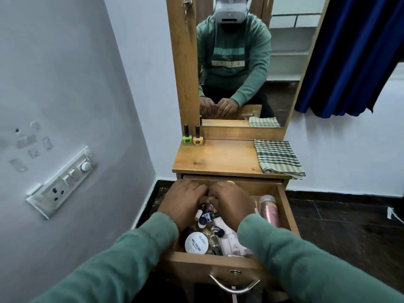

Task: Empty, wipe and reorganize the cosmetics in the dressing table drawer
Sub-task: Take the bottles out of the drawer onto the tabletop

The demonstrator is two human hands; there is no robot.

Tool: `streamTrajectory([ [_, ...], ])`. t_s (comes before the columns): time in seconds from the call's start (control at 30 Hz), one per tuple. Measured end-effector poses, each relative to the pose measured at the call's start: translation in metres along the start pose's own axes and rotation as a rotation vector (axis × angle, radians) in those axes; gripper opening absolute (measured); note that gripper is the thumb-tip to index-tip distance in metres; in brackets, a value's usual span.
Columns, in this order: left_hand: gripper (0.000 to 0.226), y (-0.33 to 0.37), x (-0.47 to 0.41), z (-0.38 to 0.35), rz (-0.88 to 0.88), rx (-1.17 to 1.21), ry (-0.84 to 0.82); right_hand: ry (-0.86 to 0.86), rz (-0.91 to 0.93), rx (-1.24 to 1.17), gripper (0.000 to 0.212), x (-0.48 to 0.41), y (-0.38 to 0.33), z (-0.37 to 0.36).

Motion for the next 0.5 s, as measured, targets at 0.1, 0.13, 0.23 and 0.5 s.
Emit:
streamTrajectory([
  [0.1,0.028,0.003,0.015,-0.022,0.062,-0.084,-0.094,-0.054,-0.034,0.01,0.016,0.014,0.01,-0.014],
  [0.13,0.032,0.003,0.018,-0.029,0.075,-0.096,-0.14,-0.071,-0.041,0.015,0.019,0.016,0.012,-0.017],
  [0.23,0.038,0.005,0.02,-0.037,0.081,-0.144,-0.22,-0.069,-0.054,0.021,0.017,0.019,0.016,-0.019],
  [0.5,0.043,0.001,0.023,-0.051,0.103,-0.167,-0.275,-0.152,-0.094,0.046,0.024,0.024,0.023,-0.027],
])
Point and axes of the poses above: each hand's wrist, its own x-axis away from the middle knuckle, its own z-axis out of the back of the hand, y = z × x, the point moved 3 cm from there along -x, towards the middle knuckle, and after that the axes turned 8 degrees about -x, right-handed, at the moved point
